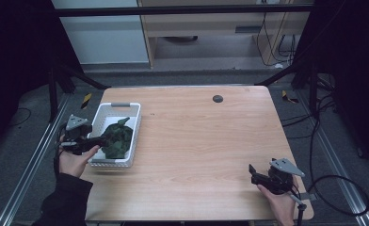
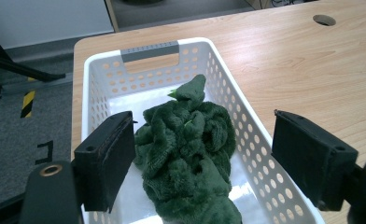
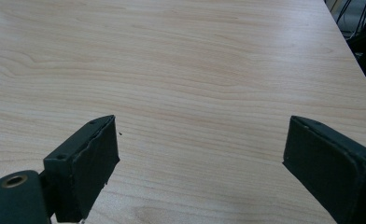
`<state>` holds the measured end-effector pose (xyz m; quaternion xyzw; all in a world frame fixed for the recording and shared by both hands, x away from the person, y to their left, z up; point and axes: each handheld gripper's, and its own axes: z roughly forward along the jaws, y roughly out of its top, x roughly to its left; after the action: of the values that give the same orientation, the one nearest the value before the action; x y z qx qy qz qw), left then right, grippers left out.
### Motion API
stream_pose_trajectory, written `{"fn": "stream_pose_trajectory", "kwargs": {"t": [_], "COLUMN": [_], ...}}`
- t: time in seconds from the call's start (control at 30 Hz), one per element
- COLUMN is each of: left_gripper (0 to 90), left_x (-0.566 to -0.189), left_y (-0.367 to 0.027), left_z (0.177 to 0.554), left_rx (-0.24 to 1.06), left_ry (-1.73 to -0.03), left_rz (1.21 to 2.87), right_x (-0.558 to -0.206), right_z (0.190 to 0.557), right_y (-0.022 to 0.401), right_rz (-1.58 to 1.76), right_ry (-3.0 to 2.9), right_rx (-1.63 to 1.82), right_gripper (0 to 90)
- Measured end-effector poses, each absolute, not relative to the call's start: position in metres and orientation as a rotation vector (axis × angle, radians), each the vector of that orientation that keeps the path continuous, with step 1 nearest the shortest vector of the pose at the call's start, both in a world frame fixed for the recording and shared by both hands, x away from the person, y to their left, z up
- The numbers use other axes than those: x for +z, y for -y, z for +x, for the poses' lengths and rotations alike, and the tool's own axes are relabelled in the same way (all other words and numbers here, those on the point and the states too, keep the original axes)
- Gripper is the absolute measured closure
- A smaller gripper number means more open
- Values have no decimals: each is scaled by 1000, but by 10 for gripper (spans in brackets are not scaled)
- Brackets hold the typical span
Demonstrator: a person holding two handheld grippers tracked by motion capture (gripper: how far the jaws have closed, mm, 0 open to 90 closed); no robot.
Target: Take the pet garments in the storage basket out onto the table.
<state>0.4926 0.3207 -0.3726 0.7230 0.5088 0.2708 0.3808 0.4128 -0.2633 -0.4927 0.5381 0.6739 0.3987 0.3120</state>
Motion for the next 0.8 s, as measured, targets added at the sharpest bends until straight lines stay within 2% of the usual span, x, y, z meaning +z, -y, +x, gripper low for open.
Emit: {"fn": "stream_pose_trajectory", "kwargs": {"t": [0.8], "left_gripper": [212], "left_x": [-377], "left_y": [-323], "left_z": [532], "left_rx": [624], "left_ry": [-1362], "left_rz": [1975], "right_x": [-494], "right_z": [414], "right_y": [262], "right_rz": [1429], "right_ry": [-1795], "right_rx": [1051], "right_gripper": [100]}}
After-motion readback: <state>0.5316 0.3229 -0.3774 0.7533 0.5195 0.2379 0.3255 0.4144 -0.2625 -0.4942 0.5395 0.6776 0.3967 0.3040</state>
